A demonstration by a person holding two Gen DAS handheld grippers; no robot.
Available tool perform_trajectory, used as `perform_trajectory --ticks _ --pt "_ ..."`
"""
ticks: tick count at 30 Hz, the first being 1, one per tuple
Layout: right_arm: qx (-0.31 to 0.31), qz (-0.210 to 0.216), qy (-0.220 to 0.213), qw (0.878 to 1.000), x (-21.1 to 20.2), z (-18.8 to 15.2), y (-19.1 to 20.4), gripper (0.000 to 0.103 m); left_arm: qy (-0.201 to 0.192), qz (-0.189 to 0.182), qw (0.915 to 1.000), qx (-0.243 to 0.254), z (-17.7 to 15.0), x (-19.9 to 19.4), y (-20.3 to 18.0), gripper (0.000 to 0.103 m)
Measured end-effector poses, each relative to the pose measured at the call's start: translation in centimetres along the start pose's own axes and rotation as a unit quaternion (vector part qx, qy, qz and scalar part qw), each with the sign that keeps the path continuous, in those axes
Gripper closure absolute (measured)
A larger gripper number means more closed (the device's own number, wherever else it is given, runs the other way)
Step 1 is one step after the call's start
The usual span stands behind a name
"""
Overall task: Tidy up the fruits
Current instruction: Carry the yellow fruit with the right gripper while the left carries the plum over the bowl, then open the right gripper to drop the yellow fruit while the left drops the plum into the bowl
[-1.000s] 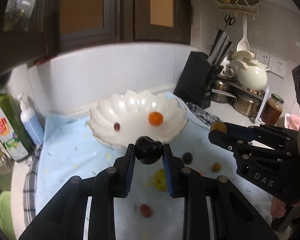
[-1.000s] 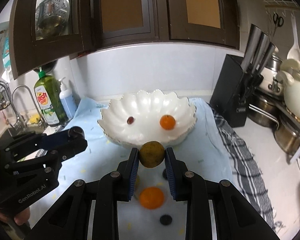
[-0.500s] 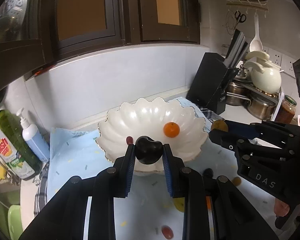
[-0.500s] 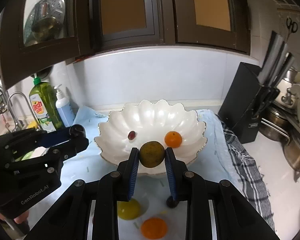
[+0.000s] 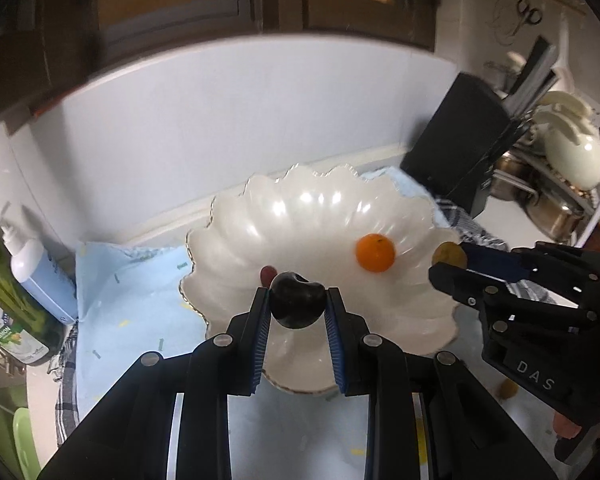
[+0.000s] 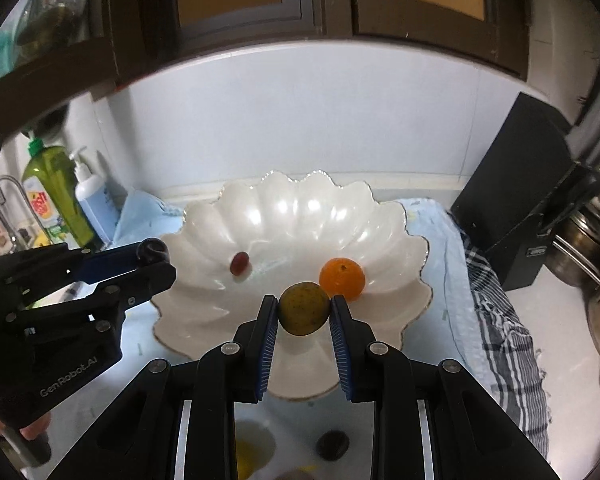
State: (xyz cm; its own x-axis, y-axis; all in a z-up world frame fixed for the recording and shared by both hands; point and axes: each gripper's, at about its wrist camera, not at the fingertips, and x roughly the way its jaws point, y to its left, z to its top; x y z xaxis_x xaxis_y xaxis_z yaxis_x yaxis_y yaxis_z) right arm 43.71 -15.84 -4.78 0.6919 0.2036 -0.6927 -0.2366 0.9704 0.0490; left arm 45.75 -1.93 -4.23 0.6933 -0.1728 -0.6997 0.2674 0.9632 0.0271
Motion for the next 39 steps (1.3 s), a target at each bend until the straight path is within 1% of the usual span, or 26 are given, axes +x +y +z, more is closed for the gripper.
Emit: perform_trajectory --ticks 5,11,20,23,24,25,26,29,31,34,35,39 --pt "-0.012 0.0 0.033 0.999 2.6 0.7 -0.6 0.075 0.032 -0.002 0.9995 -0.003 0.5 2.9 0.4 0.075" --pt "-0.009 0.005 0.071 0.997 5.5 0.7 -1.5 0.075 0.074 -0.006 0.9971 -0.013 0.7 6.1 0.6 0.075" --pt "0.007 0.019 0.105 0.994 7.8 0.2 -2.4 0.075 0.113 -0.014 0.9934 -0.016 0.4 8.8 0.6 0.075" --pt "0.014 0.024 0.105 0.994 8.0 0.1 -2.5 0.073 0.113 -0.009 0.9934 -0.014 0.3 9.1 0.4 0.074" --pt "0.017 0.026 0.104 0.994 8.0 0.1 -2.6 0.071 0.114 -0.007 0.9934 -0.013 0.3 9.2 0.3 0.069" --pt "0.02 0.027 0.102 0.994 7.9 0.2 -2.7 0.062 0.114 -0.008 0.9934 -0.014 0.4 9.1 0.4 0.06" --pt "0.024 0.028 0.1 0.994 7.8 0.2 -2.8 0.056 0.111 -0.007 0.9937 -0.014 0.5 9.0 0.4 0.057" --pt "0.024 0.018 0.086 0.996 7.1 0.3 -2.9 0.056 0.096 0.005 0.9954 -0.009 0.7 8.1 0.5 0.054" --pt "0.024 0.012 0.076 0.997 6.5 0.4 -2.9 0.056 0.089 0.017 0.9959 -0.007 0.8 7.4 0.6 0.048" --pt "0.026 0.006 0.061 0.998 5.3 0.6 -3.0 0.056 0.07 0.029 0.9971 -0.003 0.9 5.8 0.8 0.042" --pt "0.025 0.004 0.057 0.998 4.9 0.6 -2.9 0.056 0.062 0.034 0.9975 0.0 0.9 5.2 0.9 0.041" --pt "0.013 -0.002 0.04 0.999 2.9 0.4 -2.5 0.056 0.027 0.044 0.9985 0.017 0.7 2.5 0.6 0.034"
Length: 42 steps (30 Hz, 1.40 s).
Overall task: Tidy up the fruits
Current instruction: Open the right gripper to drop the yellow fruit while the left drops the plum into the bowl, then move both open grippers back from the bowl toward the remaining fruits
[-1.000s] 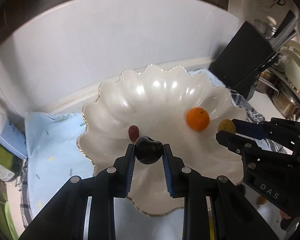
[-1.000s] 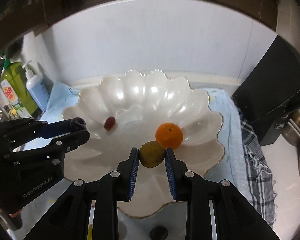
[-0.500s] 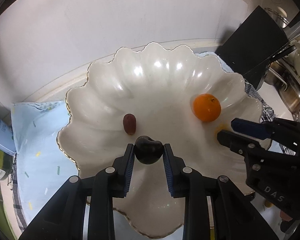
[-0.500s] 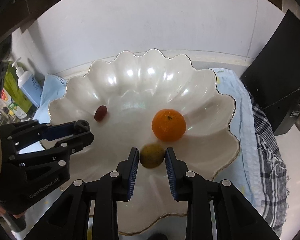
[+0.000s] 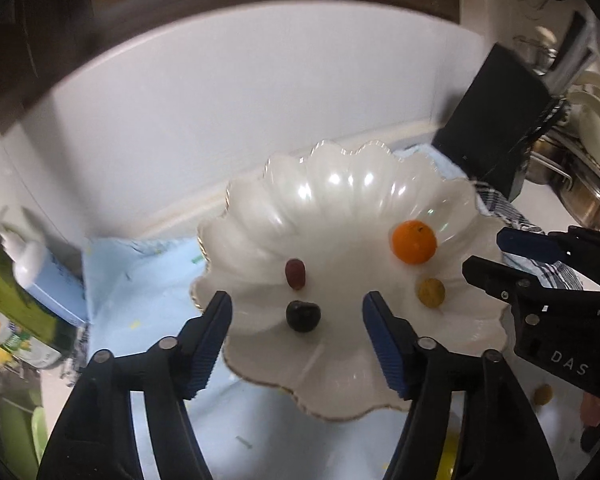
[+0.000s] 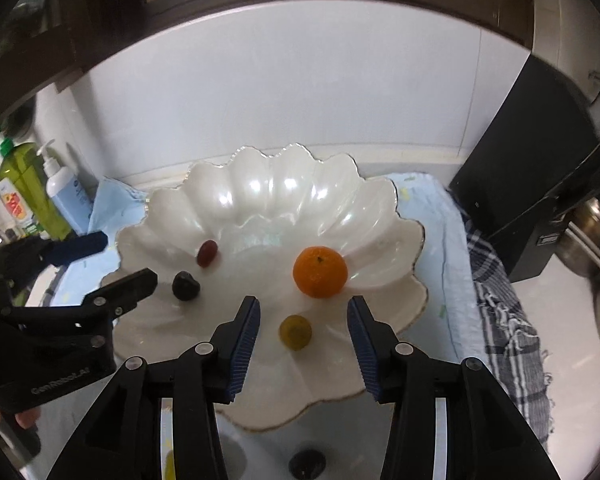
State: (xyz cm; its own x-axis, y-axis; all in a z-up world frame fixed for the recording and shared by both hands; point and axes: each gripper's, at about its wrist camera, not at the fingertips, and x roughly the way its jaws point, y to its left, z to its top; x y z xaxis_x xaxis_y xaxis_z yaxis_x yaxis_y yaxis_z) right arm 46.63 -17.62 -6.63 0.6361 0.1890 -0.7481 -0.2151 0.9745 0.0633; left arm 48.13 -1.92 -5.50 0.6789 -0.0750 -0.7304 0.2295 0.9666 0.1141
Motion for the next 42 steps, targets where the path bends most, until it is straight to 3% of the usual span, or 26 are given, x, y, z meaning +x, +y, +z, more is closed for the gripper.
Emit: perform_trajectory --ticks 4,10,18,33,42 --pt "-0.011 0.001 -0.013 1.0 -1.6 -0.6 0.6 0.056 -0.03 0.009 0.9995 0.008 -0.4 -2.6 -0.1 0.031" --pt "-0.008 0.014 -0.04 0.999 -4.6 -1.3 1.3 0.056 -0.059 -0.007 0.9982 0.003 -1.1 -5.7 -0.2 0.031" --pt "-0.014 0.0 -0.086 0.996 -9.2 -2.8 2.2 0.056 -0.089 -0.015 0.9959 -0.007 -3.0 -9.9 -0.6 0.031" --pt "-0.008 -0.011 -0.122 0.992 -14.0 -6.6 4.2 0.056 -0.12 -0.028 0.9923 -0.015 -6.5 -15.2 -1.1 0.03" --pt "-0.005 -0.022 -0.107 0.994 -14.4 -9.5 4.6 0.056 -0.138 -0.027 0.99 -0.005 -9.3 -16.4 -1.7 0.03"
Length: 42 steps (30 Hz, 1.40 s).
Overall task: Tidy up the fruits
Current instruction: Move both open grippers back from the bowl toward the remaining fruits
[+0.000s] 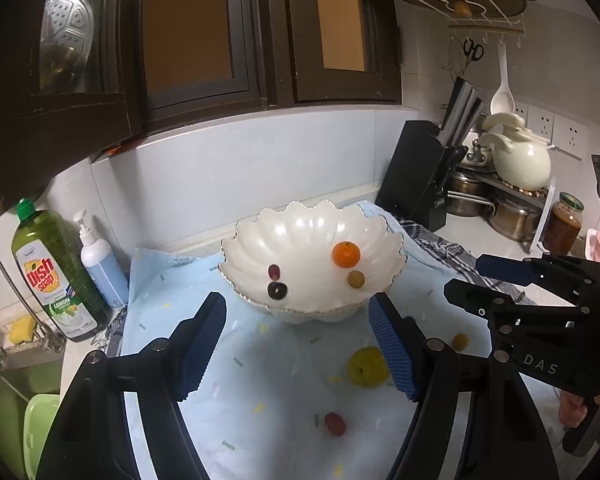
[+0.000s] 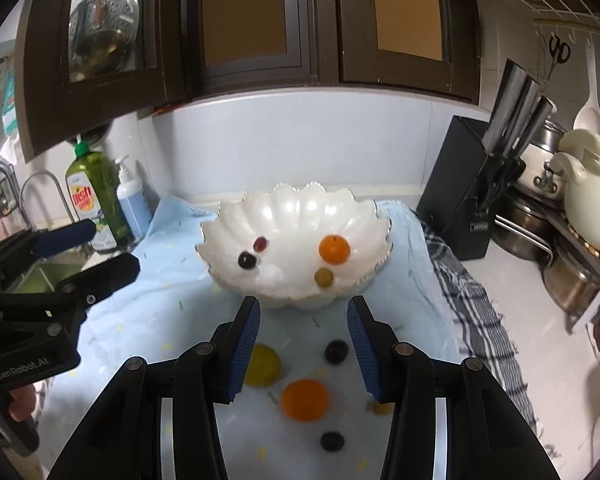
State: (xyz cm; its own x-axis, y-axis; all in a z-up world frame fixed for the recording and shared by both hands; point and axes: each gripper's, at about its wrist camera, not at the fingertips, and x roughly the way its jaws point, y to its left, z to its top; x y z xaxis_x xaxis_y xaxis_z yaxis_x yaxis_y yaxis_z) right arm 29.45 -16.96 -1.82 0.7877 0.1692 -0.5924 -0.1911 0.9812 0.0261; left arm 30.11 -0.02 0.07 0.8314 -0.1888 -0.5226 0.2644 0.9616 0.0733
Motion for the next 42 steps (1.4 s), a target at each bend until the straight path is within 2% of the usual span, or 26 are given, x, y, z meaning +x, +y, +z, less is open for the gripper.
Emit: perform_trajectory --ticks 14,21,32,42 --pt "-0.005 -0.039 -0.001 0.999 -1.7 -3.9 0.1 0.056 0.023 0.002 0.9997 0.005 -4.4 -0.9 -1.3 0.03" --pt "0.001 -0.039 0.026 0.999 -1.2 -5.9 -0.2 0.056 0.039 0.004 0.999 0.02 -6.2 -0.5 -2.3 0.03" --pt "0.012 -0.046 0.061 0.997 0.2 -8.4 -0.9 0.056 0.092 -0.011 0.9957 0.01 -9.0 1.9 -3.5 0.031" --pt "0.015 -0.045 0.089 0.995 2.1 -9.8 -1.3 0.057 0.12 -0.009 0.9927 0.003 -10.3 4.0 -3.5 0.04"
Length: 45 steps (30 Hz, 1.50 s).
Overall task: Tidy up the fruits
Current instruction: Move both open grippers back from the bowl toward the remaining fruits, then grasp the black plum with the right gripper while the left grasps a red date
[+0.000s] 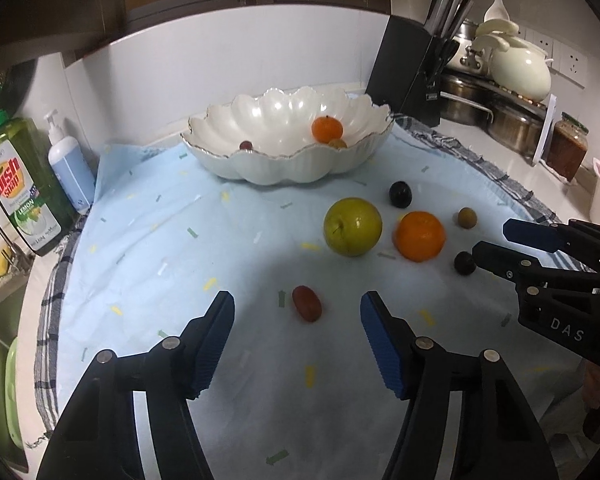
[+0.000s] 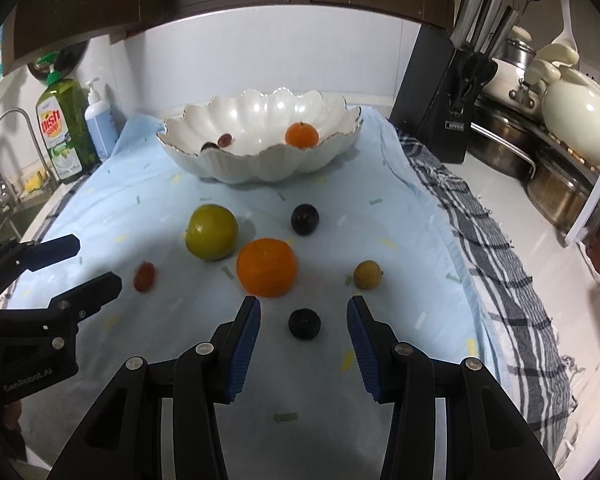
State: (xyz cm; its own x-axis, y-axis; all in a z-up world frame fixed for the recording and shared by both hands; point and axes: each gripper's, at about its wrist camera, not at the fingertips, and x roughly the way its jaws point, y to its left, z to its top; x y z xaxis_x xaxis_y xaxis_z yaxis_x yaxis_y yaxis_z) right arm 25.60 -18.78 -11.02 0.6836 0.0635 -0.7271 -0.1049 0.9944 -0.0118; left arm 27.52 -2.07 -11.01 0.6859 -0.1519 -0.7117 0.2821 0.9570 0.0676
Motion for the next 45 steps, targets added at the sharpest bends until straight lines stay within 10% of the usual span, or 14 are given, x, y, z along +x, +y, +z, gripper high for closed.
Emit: perform_trajectory --ticks 45 --pt "0.016 0.018 0.034 0.999 2.5 -0.5 -0.3 0.082 0.051 -0.038 0.9976 -0.028 0.4 4.4 0.0 0.085"
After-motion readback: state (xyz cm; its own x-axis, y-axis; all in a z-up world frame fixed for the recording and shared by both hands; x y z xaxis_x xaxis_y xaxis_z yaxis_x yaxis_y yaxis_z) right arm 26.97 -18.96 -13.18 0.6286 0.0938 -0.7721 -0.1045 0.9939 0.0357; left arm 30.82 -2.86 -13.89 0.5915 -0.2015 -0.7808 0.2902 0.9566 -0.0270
